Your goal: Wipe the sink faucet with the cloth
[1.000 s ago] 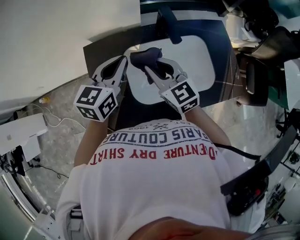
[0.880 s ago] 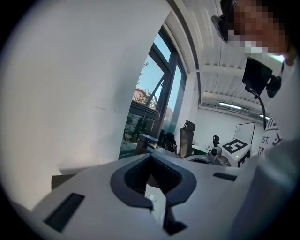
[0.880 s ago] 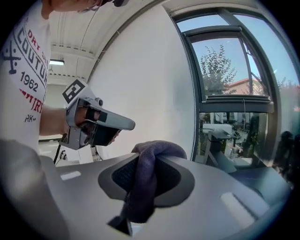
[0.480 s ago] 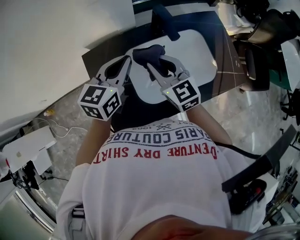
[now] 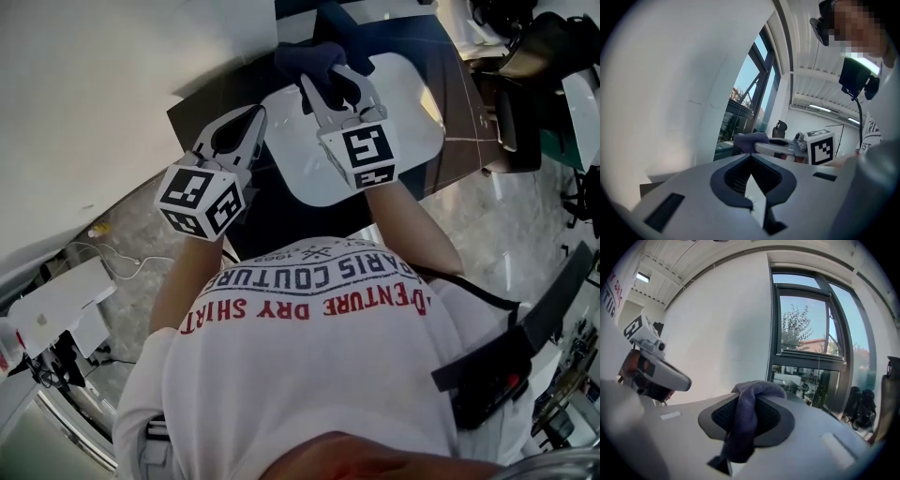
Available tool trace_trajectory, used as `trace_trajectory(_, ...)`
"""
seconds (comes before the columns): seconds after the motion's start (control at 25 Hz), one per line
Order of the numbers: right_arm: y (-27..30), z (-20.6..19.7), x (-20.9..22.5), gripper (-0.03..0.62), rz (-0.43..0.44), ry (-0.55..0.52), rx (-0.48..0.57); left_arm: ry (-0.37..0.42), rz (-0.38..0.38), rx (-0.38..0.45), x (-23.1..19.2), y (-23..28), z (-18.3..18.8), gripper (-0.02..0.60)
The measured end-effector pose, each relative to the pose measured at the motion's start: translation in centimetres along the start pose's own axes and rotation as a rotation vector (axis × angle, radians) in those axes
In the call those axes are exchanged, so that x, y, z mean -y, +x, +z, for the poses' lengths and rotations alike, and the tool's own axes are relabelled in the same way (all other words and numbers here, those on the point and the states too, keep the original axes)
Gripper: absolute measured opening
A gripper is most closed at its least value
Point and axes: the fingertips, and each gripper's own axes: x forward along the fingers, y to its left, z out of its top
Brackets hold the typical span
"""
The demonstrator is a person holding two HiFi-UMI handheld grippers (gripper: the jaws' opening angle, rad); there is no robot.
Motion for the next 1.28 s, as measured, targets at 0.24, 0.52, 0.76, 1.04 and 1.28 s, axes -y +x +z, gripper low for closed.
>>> trace_trajectory(0.24,4.0,1.2,2.4,0.072,-0.091,-0.038,0.001,-0.023,-0.004,-0.016,-1.8,0.3,-1.0,0.002)
trace_trajectory(0.52,8.2,-1.2,5.8,0.072,-0.218,-0.042,-0.094,-0.049,-0.003,-0.033,-3.7,1.2,-2.3,0.002)
trace_trajectory(0.76,9.4,-3.2,6.6,0.072,-0.281,-0.037,-0.150,-0.060,0.010,-0.040,-4.5,1.2,-3.0,0.002)
trace_trajectory(1.04,9.8,-4.6,6.0,0.072,-0.317,-0.074,-0.184,-0.064,0.022,-0.044,-4.9,1.0,-3.4,0.001)
trace_trajectory(1.28,9.9,-9.4,5.4,0.072,-0.320,0.008,-0.251,-0.061,0.033,-0.059,-5.4,0.6,-4.3,0.002)
